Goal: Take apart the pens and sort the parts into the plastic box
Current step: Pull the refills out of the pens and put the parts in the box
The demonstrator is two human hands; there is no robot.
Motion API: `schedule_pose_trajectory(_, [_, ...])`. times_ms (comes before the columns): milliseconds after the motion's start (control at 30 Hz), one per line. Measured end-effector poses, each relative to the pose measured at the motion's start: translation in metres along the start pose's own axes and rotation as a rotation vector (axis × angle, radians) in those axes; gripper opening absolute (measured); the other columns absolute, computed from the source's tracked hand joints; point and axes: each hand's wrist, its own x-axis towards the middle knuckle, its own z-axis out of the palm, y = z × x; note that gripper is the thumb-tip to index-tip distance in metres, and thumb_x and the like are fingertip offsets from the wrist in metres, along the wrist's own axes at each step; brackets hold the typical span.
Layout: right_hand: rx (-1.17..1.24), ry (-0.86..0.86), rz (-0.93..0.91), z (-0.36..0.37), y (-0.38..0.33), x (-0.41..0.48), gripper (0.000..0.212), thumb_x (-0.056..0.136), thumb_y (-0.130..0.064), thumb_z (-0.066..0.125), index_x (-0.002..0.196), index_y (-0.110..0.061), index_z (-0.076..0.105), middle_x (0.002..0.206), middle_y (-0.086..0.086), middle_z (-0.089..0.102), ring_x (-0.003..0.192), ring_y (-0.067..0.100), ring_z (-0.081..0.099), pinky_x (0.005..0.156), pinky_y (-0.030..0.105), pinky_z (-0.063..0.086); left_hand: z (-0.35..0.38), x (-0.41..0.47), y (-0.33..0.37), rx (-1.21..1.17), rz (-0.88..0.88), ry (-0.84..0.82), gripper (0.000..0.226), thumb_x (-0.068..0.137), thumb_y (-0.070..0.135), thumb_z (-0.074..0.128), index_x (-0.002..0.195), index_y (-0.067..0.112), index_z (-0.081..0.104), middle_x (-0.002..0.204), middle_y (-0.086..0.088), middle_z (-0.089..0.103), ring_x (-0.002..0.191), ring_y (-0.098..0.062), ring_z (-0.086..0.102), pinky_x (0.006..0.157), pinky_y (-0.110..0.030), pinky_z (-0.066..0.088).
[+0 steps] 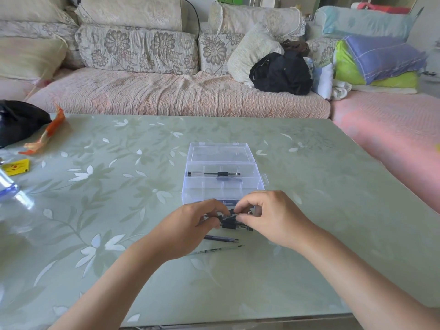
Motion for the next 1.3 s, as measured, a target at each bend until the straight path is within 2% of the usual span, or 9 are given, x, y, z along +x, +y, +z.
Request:
schedule_pose_trajectory(233, [0.032, -0.001, -0.037, 0.009, 0.0, -0.001, 0.006, 0.079, -0.035, 0.074, 0.084, -0.035, 0.071, 0.074, -0.03, 0.059, 0.066, -0.001, 0.052, 0.058, 0.014, 0.035, 0.002, 0.0, -0.001, -0.066, 0.005, -0.005, 0.027, 0.095, 0.019, 0.053, 0.11, 0.04, 0.06, 0.089, 0.014, 0.068, 0.065, -0.005, 0.051, 0.059, -0.013, 0.041])
schedule_pose_trajectory(367, [0.029, 0.002, -0.051, 0.013, -0.001, -0.002, 0.004, 0.081, -0.035, 0.073, 0.084, -0.034, 0.071, 0.074, -0.024, 0.058, 0.069, -0.002, 0.052, 0.059, 0.014, 0.035, 0.001, 0.0, 0.001, -0.058, -0.024, -0.035, 0.02, 0.094, 0.019, 0.054, 0.098, 0.033, 0.068, 0.085, 0.012, 0.07, 0.058, -0.002, 0.049, 0.057, -0.013, 0.04])
schedule_pose_trajectory(533, [-0.012, -0.022, -0.09, 0.014, -0.004, -0.004, 0.007, 0.085, -0.04, 0.067, 0.086, -0.033, 0.069, 0.077, -0.02, 0.059, 0.071, -0.003, 0.052, 0.059, 0.013, 0.033, -0.001, 0.0, 0.001, -0.039, -0.037, -0.047, 0.02, 0.095, 0.021, 0.052, 0.094, 0.03, 0.069, 0.085, 0.012, 0.07, 0.061, -0.006, 0.051, 0.071, -0.03, 0.05])
schedule_pose_trajectory(700, [-0.064, -0.033, -0.107, 0.015, -0.004, -0.004, 0.009, 0.083, -0.041, 0.069, 0.086, -0.033, 0.066, 0.082, -0.02, 0.06, 0.074, -0.004, 0.052, 0.063, 0.013, 0.036, -0.001, -0.003, 0.001, -0.004, -0.039, -0.063, 0.021, 0.098, 0.028, 0.048, 0.096, 0.038, 0.066, 0.083, 0.018, 0.069, 0.057, -0.012, 0.058, 0.066, -0.03, 0.052])
schedule_pose_trajectory(800, [-0.085, -0.05, -0.107, 0.014, -0.002, -0.003, 0.015, 0.086, -0.044, 0.064, 0.084, -0.029, 0.066, 0.077, -0.016, 0.06, 0.07, 0.001, 0.051, 0.063, 0.02, 0.041, -0.002, -0.003, 0.004, 0.034, -0.022, -0.046, 0.021, 0.098, 0.029, 0.049, 0.096, 0.039, 0.067, 0.082, 0.019, 0.069, 0.055, -0.004, 0.055, 0.062, -0.027, 0.048])
schedule_pose_trajectory(967, [-0.106, -0.126, -0.116, 0.013, -0.002, -0.005, 0.025, 0.091, -0.049, 0.055, 0.085, -0.027, 0.066, 0.073, -0.013, 0.056, 0.07, 0.006, 0.051, 0.064, 0.025, 0.044, -0.003, -0.004, 0.005, -0.012, -0.019, -0.058, 0.019, 0.096, 0.028, 0.052, 0.095, 0.037, 0.069, 0.082, 0.015, 0.069, 0.076, -0.001, 0.065, 0.072, -0.023, 0.051])
schedule_pose_trajectory(1067, [-0.105, -0.084, -0.096, 0.01, -0.003, -0.006, 0.015, 0.082, -0.048, 0.066, 0.089, -0.035, 0.061, 0.077, -0.022, 0.056, 0.072, -0.006, 0.051, 0.059, 0.014, 0.035, -0.004, -0.004, 0.004, -0.005, -0.015, -0.042, 0.018, 0.096, 0.027, 0.054, 0.093, 0.034, 0.07, 0.08, 0.015, 0.069, 0.066, 0.002, 0.059, 0.06, -0.014, 0.041])
schedule_pose_trajectory(1133, [-0.106, -0.067, -0.11, 0.01, -0.004, -0.005, 0.011, 0.083, -0.042, 0.067, 0.086, -0.034, 0.06, 0.079, -0.022, 0.057, 0.071, -0.008, 0.049, 0.059, 0.014, 0.032, -0.004, -0.004, 0.004, -0.022, -0.026, -0.035, 0.017, 0.095, 0.026, 0.056, 0.092, 0.033, 0.071, 0.08, 0.014, 0.07, 0.066, 0.003, 0.06, 0.06, -0.012, 0.04])
schedule_pose_trajectory(1300, [-0.142, -0.118, -0.13, 0.015, 0.0, -0.004, 0.027, 0.094, -0.046, 0.051, 0.081, -0.026, 0.064, 0.076, -0.013, 0.053, 0.069, 0.005, 0.049, 0.064, 0.025, 0.042, -0.004, -0.005, 0.003, -0.027, -0.041, -0.047, 0.014, 0.093, 0.029, 0.058, 0.091, 0.034, 0.071, 0.081, 0.014, 0.071, 0.081, -0.002, 0.067, 0.07, -0.017, 0.049])
